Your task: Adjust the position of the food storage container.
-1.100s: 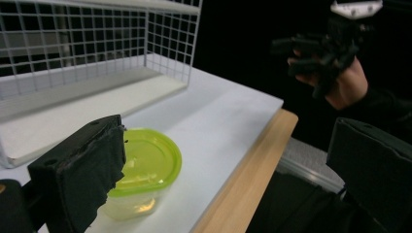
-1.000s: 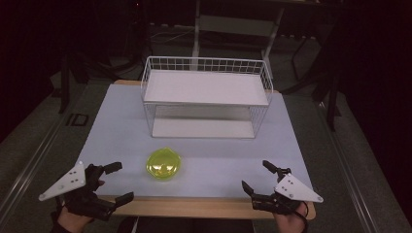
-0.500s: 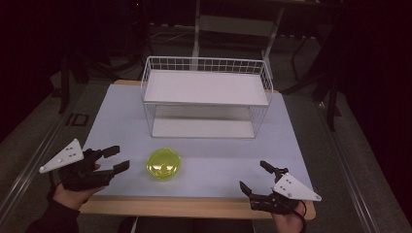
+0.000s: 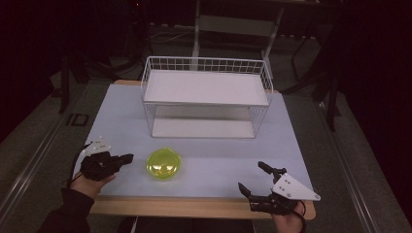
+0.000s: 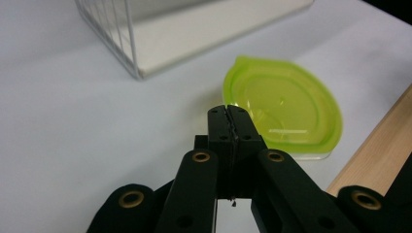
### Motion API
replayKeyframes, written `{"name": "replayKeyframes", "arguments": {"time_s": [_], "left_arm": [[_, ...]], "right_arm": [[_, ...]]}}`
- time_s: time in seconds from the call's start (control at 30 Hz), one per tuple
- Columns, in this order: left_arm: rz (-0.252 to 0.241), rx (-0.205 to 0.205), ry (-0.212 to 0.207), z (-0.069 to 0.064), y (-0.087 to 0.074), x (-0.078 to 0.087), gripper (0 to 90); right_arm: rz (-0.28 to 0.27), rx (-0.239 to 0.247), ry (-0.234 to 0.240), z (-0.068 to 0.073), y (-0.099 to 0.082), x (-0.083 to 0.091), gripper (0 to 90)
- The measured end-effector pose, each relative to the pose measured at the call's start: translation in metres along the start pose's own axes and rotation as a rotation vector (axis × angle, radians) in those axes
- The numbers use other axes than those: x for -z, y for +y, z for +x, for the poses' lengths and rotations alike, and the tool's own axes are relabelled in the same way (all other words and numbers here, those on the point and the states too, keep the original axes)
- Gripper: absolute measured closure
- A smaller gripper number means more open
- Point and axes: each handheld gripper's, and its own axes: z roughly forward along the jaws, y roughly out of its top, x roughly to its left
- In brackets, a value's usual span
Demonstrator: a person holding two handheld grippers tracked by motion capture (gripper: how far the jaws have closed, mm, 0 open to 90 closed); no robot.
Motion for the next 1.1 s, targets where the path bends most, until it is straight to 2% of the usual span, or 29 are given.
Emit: {"name": "replayKeyframes", "arguments": {"time_s": [0.13,0.23,0.37,0.53,0.7,0.77,0.9,1.0,1.1], "left_arm": [[0.071,0.010,-0.010,0.003,-0.006,-0.017,90.0],[0.116,0.002,-0.021,0.001,-0.009,-0.030,90.0],[0.150,0.000,-0.057,-0.003,-0.012,-0.042,90.0],[0.170,0.010,-0.100,-0.010,-0.014,-0.050,90.0],[0.190,-0.005,-0.110,-0.016,-0.014,-0.056,90.0],[0.189,0.003,-0.120,-0.018,-0.014,-0.057,90.0],[0.215,-0.030,-0.140,-0.030,-0.011,-0.067,90.0],[0.212,-0.024,-0.163,-0.038,-0.008,-0.071,90.0],[0.214,-0.053,-0.174,-0.046,-0.005,-0.076,90.0]], "right_arm": [[-0.001,0.002,0.002,0.000,0.000,0.000,12.3],[-0.001,-0.001,0.005,0.000,0.000,0.000,12.3],[-0.006,-0.003,0.005,-0.001,0.000,0.001,12.3],[-0.003,-0.007,0.009,-0.001,0.000,0.001,12.3],[-0.004,-0.005,0.009,-0.001,0.000,0.001,12.3],[-0.005,-0.007,0.008,-0.001,0.000,0.001,12.3],[-0.003,-0.009,0.008,-0.001,0.000,0.001,12.3],[-0.006,-0.008,0.008,-0.001,0.000,0.002,12.3],[-0.002,-0.009,0.008,-0.002,0.000,0.001,12.3]]}}
